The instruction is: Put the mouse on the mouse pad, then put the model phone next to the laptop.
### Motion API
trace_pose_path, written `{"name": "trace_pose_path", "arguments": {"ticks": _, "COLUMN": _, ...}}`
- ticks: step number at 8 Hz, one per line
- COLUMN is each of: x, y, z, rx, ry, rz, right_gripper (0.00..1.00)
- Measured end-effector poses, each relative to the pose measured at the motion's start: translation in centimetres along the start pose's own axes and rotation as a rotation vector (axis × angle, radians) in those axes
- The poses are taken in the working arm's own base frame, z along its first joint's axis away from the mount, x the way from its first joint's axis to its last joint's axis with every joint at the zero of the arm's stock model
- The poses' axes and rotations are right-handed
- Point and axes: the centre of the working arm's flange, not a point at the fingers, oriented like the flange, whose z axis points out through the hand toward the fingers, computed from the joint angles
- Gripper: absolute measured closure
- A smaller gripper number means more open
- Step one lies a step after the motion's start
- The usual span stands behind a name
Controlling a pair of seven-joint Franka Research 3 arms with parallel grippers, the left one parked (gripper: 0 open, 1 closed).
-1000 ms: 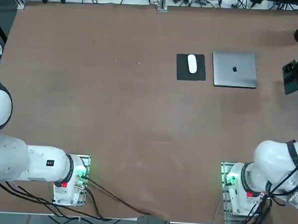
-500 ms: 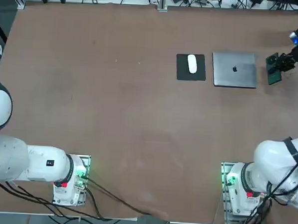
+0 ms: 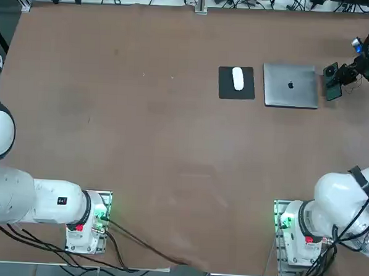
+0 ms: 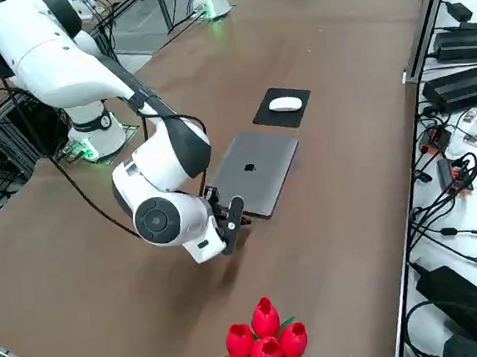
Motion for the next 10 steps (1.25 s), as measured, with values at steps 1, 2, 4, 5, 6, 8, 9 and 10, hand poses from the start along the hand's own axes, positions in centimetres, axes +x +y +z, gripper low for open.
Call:
{"name": "trace_pose_path", "arguments": {"ticks": 1, "x": -0.1, "y": 0.2, "z": 0.0, "rx": 0.004, "ry": -0.002, "rz": 0.000, "right_gripper": 0.84}}
{"name": "trace_pose_path", "arguments": {"ticks": 2, "x": -0.2, "y": 0.3, "z": 0.3, "rx": 0.008, "ry": -0.006, "rz": -0.006, "right_gripper": 0.84}}
{"name": "trace_pose_path", "arguments": {"ticks": 4, "x": -0.3, "y": 0.9, "z": 1.2, "rx": 0.020, "ry": -0.015, "rz": -0.013, "right_gripper": 0.84}}
{"name": "trace_pose_path", "arguments": {"ticks": 5, "x": -0.4, "y": 1.3, "z": 1.5, "rx": 0.025, "ry": -0.018, "rz": -0.014, "right_gripper": 0.84}}
{"name": "trace_pose_path", "arguments": {"ticks": 6, "x": -0.5, "y": 1.6, "z": 1.7, "rx": 0.028, "ry": -0.019, "rz": -0.013, "right_gripper": 0.84}}
{"name": "trace_pose_path", "arguments": {"ticks": 8, "x": -0.7, "y": 2.0, "z": 2.1, "rx": 0.035, "ry": -0.022, "rz": -0.008, "right_gripper": 0.83}}
{"name": "trace_pose_path", "arguments": {"ticks": 9, "x": -0.8, "y": 2.2, "z": 2.4, "rx": 0.039, "ry": -0.025, "rz": -0.006, "right_gripper": 0.70}}
{"name": "trace_pose_path", "arguments": {"ticks": 10, "x": -0.8, "y": 2.3, "z": 2.6, "rx": 0.042, "ry": -0.026, "rz": -0.006, "right_gripper": 0.52}}
